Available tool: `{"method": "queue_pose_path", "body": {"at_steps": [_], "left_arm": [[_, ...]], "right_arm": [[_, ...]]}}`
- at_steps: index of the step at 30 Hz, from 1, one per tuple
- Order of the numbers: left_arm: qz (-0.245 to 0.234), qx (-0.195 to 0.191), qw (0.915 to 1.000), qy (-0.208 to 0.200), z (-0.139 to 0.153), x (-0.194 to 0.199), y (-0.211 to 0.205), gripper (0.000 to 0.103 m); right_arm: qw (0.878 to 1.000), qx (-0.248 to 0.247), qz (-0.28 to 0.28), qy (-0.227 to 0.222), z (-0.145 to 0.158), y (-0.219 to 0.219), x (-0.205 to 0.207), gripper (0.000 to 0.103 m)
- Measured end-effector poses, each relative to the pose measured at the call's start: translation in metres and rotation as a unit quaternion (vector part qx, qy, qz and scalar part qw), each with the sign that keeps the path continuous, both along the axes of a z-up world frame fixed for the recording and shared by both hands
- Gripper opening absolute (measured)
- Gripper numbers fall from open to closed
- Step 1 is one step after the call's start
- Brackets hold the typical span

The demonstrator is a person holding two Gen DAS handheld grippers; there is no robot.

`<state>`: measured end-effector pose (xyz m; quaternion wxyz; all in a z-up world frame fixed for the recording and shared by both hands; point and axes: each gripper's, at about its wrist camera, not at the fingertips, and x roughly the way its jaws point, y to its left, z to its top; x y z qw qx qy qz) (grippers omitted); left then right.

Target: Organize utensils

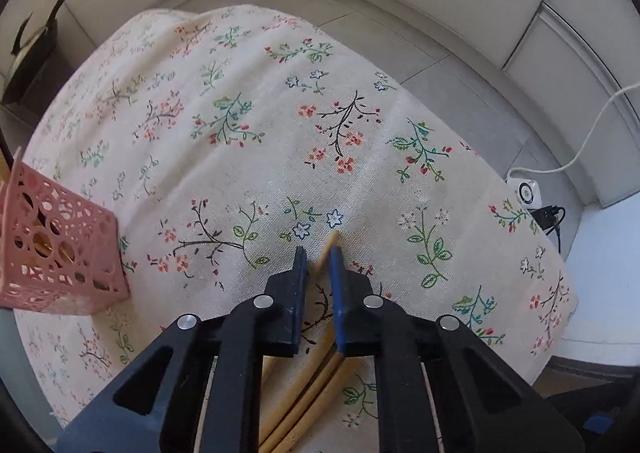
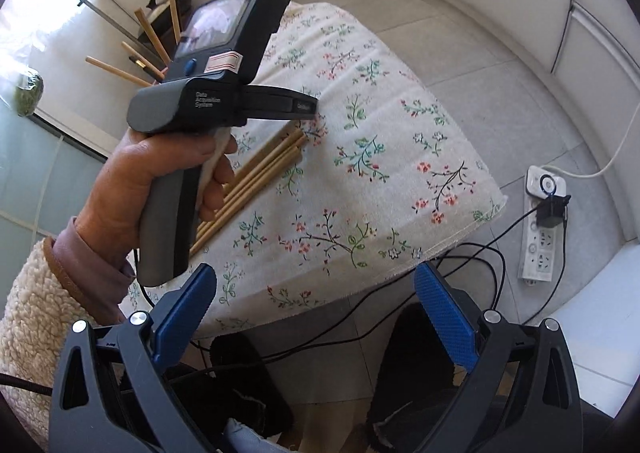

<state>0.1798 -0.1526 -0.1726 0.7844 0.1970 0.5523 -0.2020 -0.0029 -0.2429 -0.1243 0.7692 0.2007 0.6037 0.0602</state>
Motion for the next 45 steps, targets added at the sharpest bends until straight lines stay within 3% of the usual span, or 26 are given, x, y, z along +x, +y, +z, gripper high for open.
{"method": "queue_pose_path", "body": {"at_steps": [4,8,11,19,21,22,24,26,33,40,45], "left_arm": [[-0.028,-0.001,0.9982,-0.053,0.014,-0.016,0.001,0.008],[-0.055,-0.006,0.9917,-0.117,0.046,-0.047,0.013,0.007],[-0.06,-0.013,0.9878,-0.143,0.072,-0.072,0.033,0.007],[0.008,-0.084,0.9798,-0.181,0.133,-0.111,0.111,0.006],[0.025,-0.103,0.976,-0.19,0.147,-0.123,0.131,0.006],[0.035,-0.114,0.9741,-0.192,0.153,-0.128,0.142,0.005],[0.049,-0.129,0.9711,-0.195,0.16,-0.135,0.155,0.005],[0.062,-0.144,0.9668,-0.202,0.168,-0.142,0.17,0.005],[0.093,-0.186,0.9539,-0.216,0.187,-0.148,0.205,0.005],[0.099,-0.198,0.9521,-0.211,0.189,-0.147,0.216,0.005],[0.111,-0.21,0.9475,-0.215,0.194,-0.146,0.226,0.005]], "right_arm": [[1.0,-0.006,-0.007,0.005,-0.003,0.0,0.001,0.096],[1.0,-0.017,-0.021,0.002,-0.003,0.0,0.003,0.096],[0.999,-0.022,-0.035,0.001,-0.004,0.005,0.008,0.096],[0.993,0.018,-0.104,0.058,-0.022,0.019,0.04,0.095],[0.989,0.035,-0.12,0.081,-0.031,0.023,0.051,0.085],[0.987,0.039,-0.121,0.096,-0.038,0.028,0.061,0.073],[0.985,0.037,-0.127,0.108,-0.046,0.034,0.073,0.061],[0.981,0.038,-0.145,0.124,-0.057,0.036,0.082,0.039],[0.972,0.063,-0.178,0.143,-0.077,0.048,0.103,0.033],[0.974,0.001,-0.169,0.15,-0.085,0.062,0.117,0.025],[0.974,0.004,-0.17,0.149,-0.087,0.061,0.115,0.017]]}}
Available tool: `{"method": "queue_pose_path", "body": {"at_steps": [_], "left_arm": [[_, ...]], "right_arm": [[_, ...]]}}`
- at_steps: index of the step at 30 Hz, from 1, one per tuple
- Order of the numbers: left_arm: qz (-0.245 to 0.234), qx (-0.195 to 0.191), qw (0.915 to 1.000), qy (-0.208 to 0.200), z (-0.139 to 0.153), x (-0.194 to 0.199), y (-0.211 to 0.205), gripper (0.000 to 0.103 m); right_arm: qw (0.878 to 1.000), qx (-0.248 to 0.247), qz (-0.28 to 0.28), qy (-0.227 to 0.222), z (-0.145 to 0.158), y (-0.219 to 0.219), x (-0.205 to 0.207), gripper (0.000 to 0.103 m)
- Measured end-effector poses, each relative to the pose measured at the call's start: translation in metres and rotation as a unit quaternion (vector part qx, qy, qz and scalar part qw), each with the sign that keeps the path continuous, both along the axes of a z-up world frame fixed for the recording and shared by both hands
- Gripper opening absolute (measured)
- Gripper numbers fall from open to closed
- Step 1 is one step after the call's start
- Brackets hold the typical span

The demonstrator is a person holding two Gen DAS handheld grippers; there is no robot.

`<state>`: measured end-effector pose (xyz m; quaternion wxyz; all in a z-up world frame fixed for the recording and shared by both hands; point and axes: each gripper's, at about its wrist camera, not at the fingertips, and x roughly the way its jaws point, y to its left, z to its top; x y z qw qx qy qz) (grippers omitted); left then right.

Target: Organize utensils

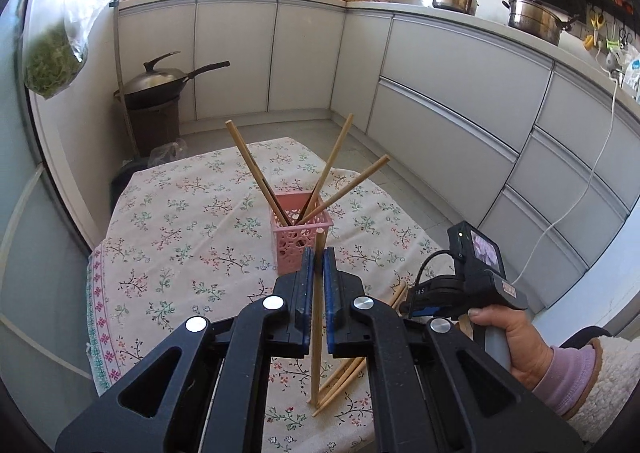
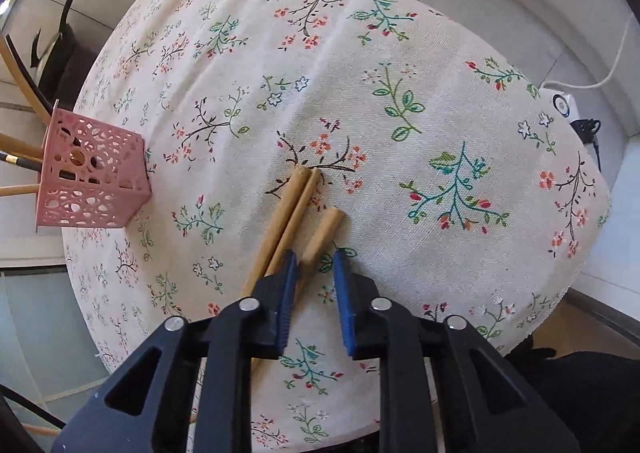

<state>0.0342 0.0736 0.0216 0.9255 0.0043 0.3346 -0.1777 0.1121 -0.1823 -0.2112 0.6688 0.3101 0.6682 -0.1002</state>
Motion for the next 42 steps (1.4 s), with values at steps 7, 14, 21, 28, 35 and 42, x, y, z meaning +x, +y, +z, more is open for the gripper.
{"method": "queue_pose_path", "body": {"at_steps": [7,14,21,28,35,42], "left_arm": [[0.006,-0.001,1.0,-0.004,0.002,-0.001,0.0,0.005],[0.017,-0.021,0.9994,0.02,-0.002,0.008,0.009,0.005],[0.111,-0.086,0.9426,0.303,-0.105,0.079,0.046,0.033],[0.128,-0.012,0.9153,0.382,-0.17,0.084,0.013,0.033],[0.141,0.063,0.9245,0.348,-0.188,0.076,-0.02,0.033],[0.142,0.048,0.9422,0.3,-0.153,0.053,-0.002,0.007]], "right_arm": [[1.0,0.015,-0.009,-0.008,-0.004,-0.006,0.01,0.012],[0.997,0.007,0.012,-0.074,0.02,-0.016,-0.01,0.008],[0.986,0.0,0.082,-0.148,0.07,-0.01,-0.015,0.008],[0.985,0.04,0.081,-0.146,0.063,-0.011,-0.022,0.008],[0.982,0.044,0.084,-0.164,0.067,-0.015,-0.027,0.008],[0.97,0.039,0.108,-0.215,0.099,-0.013,-0.037,0.008]]}}
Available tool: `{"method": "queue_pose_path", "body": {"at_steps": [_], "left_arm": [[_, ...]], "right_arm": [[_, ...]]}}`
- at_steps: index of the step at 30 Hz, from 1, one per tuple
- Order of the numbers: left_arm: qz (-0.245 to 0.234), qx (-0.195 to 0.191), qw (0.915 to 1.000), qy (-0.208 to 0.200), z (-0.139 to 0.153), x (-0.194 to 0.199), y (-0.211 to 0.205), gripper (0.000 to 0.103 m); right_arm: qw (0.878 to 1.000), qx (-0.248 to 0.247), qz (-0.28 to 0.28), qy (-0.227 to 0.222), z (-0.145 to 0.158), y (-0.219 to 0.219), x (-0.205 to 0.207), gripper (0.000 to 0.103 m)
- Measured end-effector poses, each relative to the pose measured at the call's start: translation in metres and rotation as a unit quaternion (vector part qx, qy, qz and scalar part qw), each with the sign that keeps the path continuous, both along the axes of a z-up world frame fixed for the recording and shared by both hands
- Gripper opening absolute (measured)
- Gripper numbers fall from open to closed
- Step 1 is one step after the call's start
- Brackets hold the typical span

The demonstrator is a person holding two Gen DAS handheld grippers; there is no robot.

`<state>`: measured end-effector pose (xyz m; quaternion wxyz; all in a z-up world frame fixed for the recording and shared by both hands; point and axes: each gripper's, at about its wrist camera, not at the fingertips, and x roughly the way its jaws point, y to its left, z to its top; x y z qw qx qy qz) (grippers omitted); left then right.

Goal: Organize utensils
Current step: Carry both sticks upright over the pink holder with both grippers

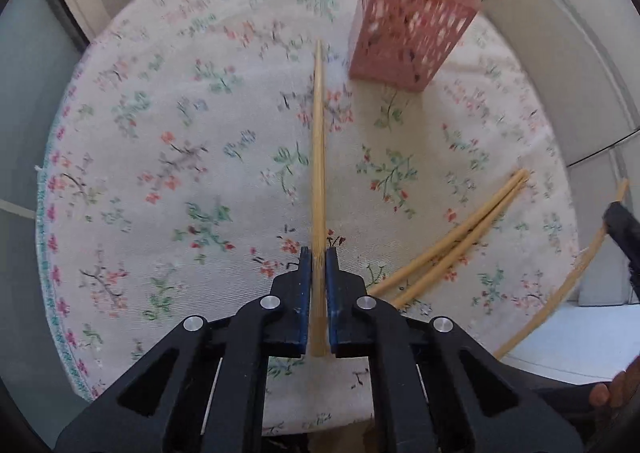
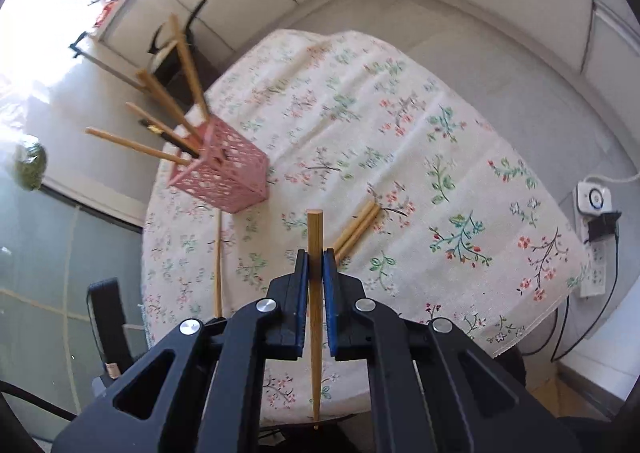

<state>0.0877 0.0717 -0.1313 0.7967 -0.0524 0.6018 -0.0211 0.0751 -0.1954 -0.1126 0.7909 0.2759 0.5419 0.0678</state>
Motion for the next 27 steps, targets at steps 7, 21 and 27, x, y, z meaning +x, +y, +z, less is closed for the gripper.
{"method": "queue_pose_path", "body": {"at_steps": [7,21,27], "left_arm": [[0.005,-0.039,0.9901,-0.135,0.085,-0.039,0.031,0.007],[-0.011,-0.047,0.9609,-0.273,0.144,-0.042,0.035,0.007],[-0.01,-0.071,0.9427,-0.326,0.194,-0.037,0.041,0.007]], "right_arm": [[0.995,-0.015,0.047,-0.086,0.052,0.015,-0.017,0.008],[0.982,0.011,0.043,-0.186,0.142,0.01,-0.015,0.008],[0.977,0.024,0.03,-0.21,0.175,0.004,-0.007,0.008]]}}
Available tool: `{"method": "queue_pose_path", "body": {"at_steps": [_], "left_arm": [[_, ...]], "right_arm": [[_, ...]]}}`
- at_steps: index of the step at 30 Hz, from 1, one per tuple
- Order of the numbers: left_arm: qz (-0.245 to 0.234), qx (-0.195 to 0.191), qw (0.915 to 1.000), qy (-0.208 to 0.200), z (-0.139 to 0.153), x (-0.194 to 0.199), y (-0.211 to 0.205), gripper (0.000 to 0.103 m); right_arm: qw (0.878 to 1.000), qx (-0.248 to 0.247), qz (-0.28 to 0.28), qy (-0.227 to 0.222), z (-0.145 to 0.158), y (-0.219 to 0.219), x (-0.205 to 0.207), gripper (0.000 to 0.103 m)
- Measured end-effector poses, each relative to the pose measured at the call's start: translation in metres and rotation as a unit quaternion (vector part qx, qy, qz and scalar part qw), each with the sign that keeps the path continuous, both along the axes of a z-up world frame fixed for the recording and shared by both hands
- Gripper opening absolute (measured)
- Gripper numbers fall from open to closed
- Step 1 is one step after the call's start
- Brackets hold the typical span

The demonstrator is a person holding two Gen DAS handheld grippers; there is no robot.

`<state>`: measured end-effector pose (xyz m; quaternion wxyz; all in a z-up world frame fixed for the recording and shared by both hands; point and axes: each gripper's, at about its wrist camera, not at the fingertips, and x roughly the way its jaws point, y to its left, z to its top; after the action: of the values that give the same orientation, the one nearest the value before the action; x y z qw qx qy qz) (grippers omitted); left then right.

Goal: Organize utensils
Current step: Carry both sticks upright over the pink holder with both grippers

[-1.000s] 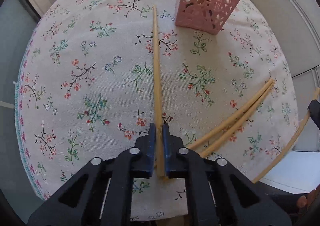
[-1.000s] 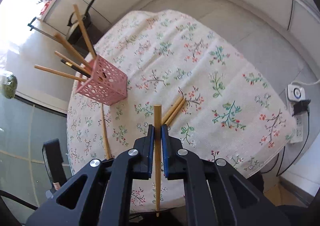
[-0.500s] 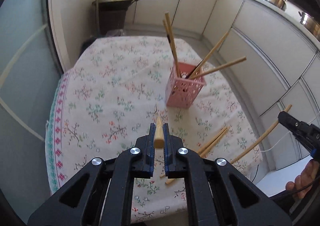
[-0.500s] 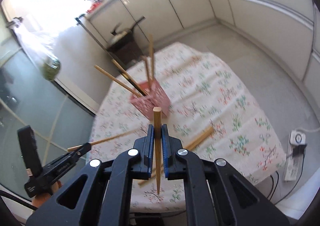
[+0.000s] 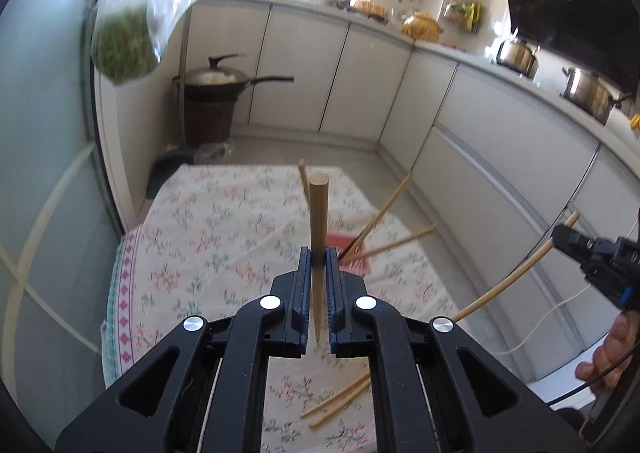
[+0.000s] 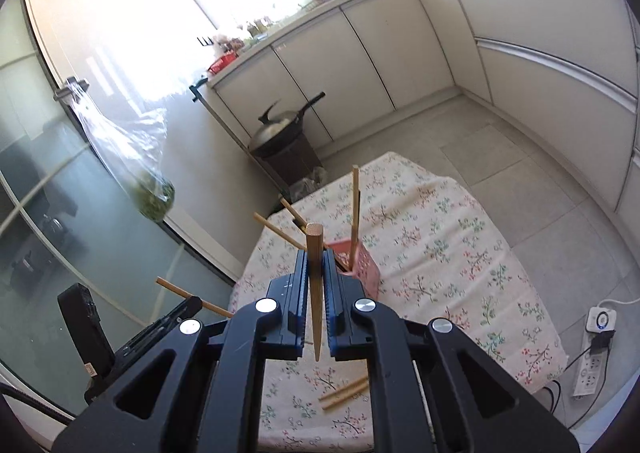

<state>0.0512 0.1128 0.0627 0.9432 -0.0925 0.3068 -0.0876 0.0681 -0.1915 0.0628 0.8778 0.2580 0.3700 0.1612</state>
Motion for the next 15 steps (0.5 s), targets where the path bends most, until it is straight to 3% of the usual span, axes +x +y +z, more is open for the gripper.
{"method": "queue_pose_path", "body": {"at_steps": [7,11,15], "left_arm": [[0.003,-0.035,0.9984,-0.045,0.041,0.031,-0.003,0.007],[0.003,-0.043,0.9982,-0.041,0.04,0.057,-0.012,0.007],[0.007,-0.026,0.9994,-0.023,0.025,0.086,-0.024,0.007]], "right_arm": [[1.0,0.0,-0.013,-0.027,0.026,-0.002,0.014,0.008],[0.999,-0.006,-0.013,-0.03,0.03,-0.001,0.024,0.008],[0.999,-0.008,-0.016,-0.029,0.029,-0.001,0.035,0.008]]}}
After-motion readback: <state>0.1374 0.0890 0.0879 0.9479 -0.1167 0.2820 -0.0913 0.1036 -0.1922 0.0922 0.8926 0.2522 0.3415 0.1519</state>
